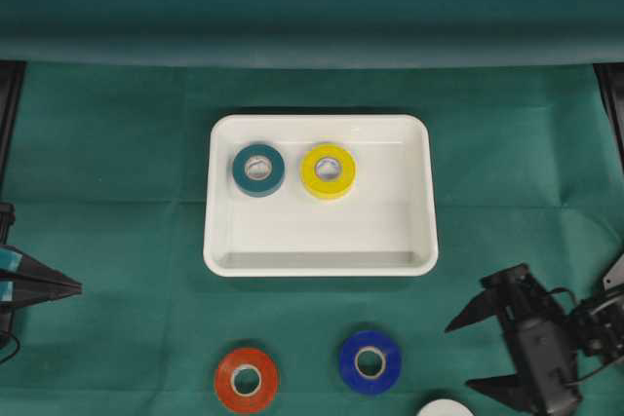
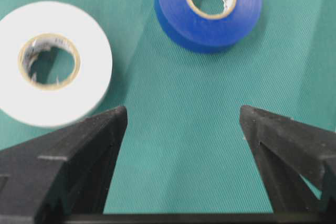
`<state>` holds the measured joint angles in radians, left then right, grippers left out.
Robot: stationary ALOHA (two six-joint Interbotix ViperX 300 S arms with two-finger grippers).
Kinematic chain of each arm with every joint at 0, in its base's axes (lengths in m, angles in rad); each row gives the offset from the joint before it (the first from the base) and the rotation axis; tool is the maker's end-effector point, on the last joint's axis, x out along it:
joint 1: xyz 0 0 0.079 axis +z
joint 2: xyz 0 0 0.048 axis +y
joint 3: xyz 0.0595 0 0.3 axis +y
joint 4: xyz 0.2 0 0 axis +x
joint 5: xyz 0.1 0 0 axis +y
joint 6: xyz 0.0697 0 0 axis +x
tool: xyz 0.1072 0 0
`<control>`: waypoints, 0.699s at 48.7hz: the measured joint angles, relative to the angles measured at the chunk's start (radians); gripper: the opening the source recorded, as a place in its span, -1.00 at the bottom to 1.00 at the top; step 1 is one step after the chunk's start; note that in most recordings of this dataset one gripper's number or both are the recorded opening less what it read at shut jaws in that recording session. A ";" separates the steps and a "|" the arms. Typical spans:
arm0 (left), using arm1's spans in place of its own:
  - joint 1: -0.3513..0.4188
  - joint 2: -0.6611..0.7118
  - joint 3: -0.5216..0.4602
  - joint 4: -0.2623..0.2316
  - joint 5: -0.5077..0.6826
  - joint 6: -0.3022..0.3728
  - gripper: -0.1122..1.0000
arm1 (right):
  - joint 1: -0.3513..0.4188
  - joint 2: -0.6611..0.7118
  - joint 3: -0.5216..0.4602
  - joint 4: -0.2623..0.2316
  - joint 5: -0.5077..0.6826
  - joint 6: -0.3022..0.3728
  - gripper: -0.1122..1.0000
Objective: Put the tape into the white case with the right arm.
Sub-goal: 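Retract the right gripper and move it toward the blue roll, then reach the right gripper down to the black tape roll and grasp it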
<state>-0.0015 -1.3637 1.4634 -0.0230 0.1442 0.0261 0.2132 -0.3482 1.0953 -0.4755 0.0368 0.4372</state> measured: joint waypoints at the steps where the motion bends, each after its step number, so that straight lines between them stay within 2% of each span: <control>1: 0.000 0.000 0.000 0.000 0.000 0.002 -0.80 | 0.002 0.012 -0.006 0.000 -0.002 0.000 0.35; 34: 0.000 0.000 0.000 0.000 0.000 0.002 -0.80 | 0.091 0.428 -0.430 0.000 -0.015 0.003 0.35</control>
<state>-0.0015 -1.3637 1.4634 -0.0230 0.1442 0.0276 0.3037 0.0798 0.6657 -0.4755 0.0215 0.4403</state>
